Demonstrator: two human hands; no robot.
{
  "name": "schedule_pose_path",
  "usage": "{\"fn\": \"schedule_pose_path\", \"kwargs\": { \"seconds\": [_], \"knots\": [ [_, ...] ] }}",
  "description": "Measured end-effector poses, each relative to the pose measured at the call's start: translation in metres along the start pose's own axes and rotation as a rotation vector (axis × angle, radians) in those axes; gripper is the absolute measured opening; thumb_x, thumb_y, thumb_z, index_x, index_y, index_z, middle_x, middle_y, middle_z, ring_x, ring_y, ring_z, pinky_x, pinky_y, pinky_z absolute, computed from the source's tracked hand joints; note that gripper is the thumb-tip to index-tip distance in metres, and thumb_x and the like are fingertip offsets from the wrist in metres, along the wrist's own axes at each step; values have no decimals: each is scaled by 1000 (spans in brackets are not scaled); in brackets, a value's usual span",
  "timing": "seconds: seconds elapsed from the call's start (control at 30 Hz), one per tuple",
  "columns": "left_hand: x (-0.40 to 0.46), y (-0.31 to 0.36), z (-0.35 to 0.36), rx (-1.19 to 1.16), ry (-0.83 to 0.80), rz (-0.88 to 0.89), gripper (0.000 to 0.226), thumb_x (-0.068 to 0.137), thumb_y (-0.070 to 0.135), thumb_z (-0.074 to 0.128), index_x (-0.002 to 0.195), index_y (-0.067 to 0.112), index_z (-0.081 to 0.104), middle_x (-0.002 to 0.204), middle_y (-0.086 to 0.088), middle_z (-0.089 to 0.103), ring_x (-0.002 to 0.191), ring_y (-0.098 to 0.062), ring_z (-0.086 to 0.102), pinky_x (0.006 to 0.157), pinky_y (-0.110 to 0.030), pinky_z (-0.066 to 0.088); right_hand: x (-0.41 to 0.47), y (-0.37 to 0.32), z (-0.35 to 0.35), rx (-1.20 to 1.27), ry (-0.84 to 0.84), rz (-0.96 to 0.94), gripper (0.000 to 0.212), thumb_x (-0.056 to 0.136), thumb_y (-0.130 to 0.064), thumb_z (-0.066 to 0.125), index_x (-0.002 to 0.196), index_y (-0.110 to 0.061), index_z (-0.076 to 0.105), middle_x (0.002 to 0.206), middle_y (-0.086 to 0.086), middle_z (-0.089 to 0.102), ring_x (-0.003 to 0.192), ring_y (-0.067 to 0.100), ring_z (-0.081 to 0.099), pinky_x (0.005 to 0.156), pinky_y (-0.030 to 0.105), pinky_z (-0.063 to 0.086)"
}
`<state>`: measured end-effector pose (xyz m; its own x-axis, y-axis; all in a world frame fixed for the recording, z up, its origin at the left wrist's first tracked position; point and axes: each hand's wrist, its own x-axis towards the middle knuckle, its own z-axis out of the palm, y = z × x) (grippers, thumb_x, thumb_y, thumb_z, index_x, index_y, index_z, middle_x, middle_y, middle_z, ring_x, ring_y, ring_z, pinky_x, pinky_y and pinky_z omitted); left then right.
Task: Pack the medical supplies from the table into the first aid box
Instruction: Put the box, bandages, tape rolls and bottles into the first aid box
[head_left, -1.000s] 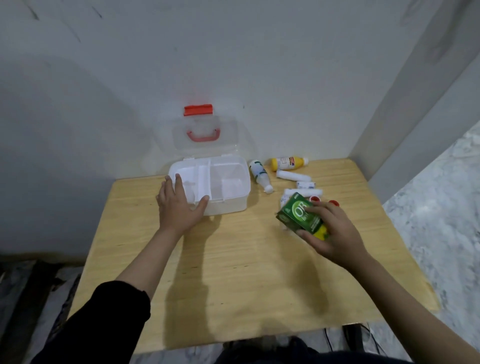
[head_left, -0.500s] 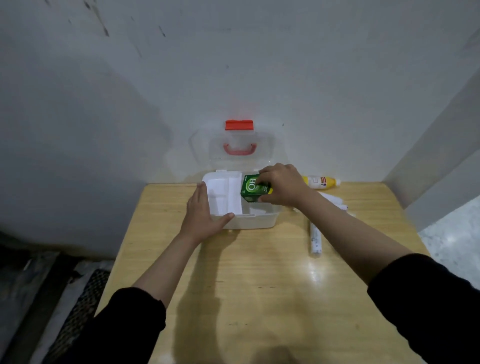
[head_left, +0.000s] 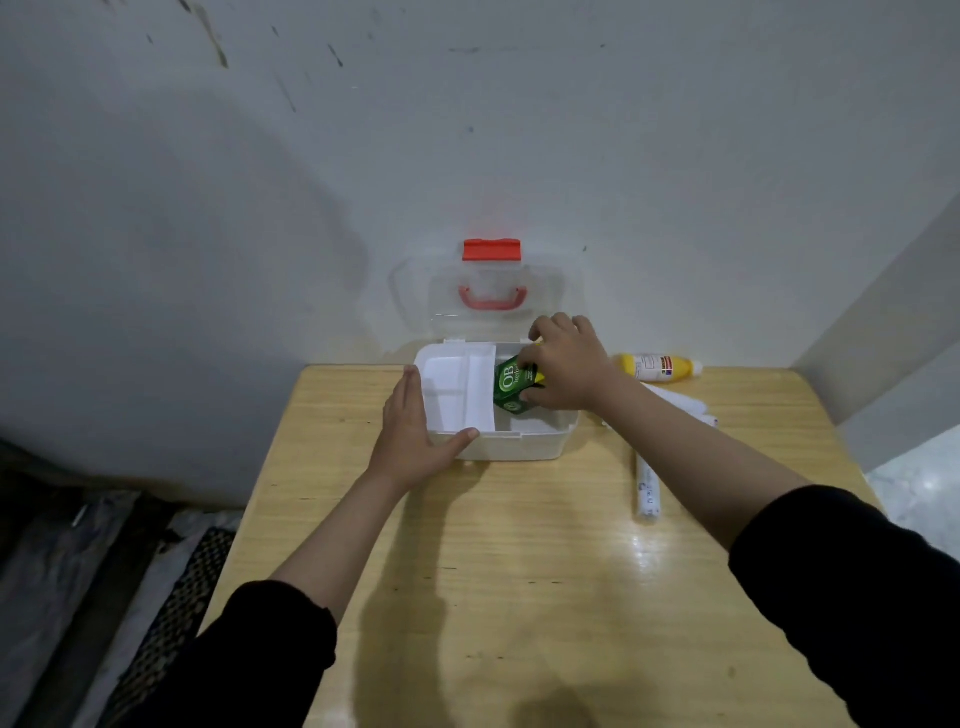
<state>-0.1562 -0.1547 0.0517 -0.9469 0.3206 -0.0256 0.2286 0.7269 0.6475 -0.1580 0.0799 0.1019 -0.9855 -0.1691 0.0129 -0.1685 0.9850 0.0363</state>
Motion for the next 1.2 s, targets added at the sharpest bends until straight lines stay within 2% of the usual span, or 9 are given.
{"fn": "schedule_pose_path", "kwargs": {
  "seconds": [0.1,0.23,0.33,0.47,0.67,0.9,1.0,1.07,1.2],
  "knots": [
    [0,0,-1,-4,-4,-9,113,76,55,69,152,15,-4,161,1,-4,147,-18,-2,116,-35,10,-12,0,6,24,78,54,45,69,-39,64,112,-25,66,119,13,48,109,34,43,90,43,33],
    [0,0,-1,-11,-8,-16,114,76,55,70,152,15,-4,161,1,-3,147,-19,0,117,-38,13,-18,-1,4,82,84,116,46,74,-33,61,120,-33,59,122,12,42,110,35,38,93,42,31],
    [0,1,-3,-7,-12,-24,114,75,56,70,152,15,-4,161,1,-2,147,-20,1,117,-40,14,-16,-3,5,206,20,69,45,78,-29,66,122,-25,58,121,12,40,113,33,34,95,40,36],
    [0,2,-4,-6,-16,-31,115,74,57,70,152,16,-4,161,1,-1,147,-21,2,117,-41,15,-10,-8,9,344,-11,75,42,74,-19,75,111,-9,57,118,13,41,112,30,38,85,39,45],
    [1,1,-3,-6,-15,-36,115,74,57,70,152,16,-4,161,1,-1,147,-20,2,118,-41,15,-8,-13,13,127,142,203,44,68,-36,78,103,-13,66,109,15,52,96,35,51,80,40,38],
    [2,-1,-1,-10,-2,-34,116,72,57,72,152,18,-3,161,2,0,147,-20,4,117,-42,17,-2,-22,31,179,-91,203,14,83,-7,58,95,-7,65,107,14,47,83,34,58,62,34,43],
    [2,-1,-1,-15,-1,-29,115,73,57,72,152,17,-2,161,2,0,147,-19,4,118,-41,17,7,-24,37,257,-143,196,18,82,-1,56,95,-5,67,106,14,51,86,32,60,68,33,47],
    [2,-2,-1,-16,2,-28,115,72,57,72,152,18,-2,161,2,1,146,-20,5,117,-41,18,12,-24,40,304,-184,194,23,81,2,56,98,-5,69,107,14,60,98,30,61,78,32,49],
    [2,-4,0,-22,4,-24,115,72,57,72,152,19,-1,161,3,2,146,-20,6,117,-42,19,12,-21,33,321,-287,140,47,83,3,53,128,-10,56,132,9,57,123,26,51,99,31,43]
  ]
}}
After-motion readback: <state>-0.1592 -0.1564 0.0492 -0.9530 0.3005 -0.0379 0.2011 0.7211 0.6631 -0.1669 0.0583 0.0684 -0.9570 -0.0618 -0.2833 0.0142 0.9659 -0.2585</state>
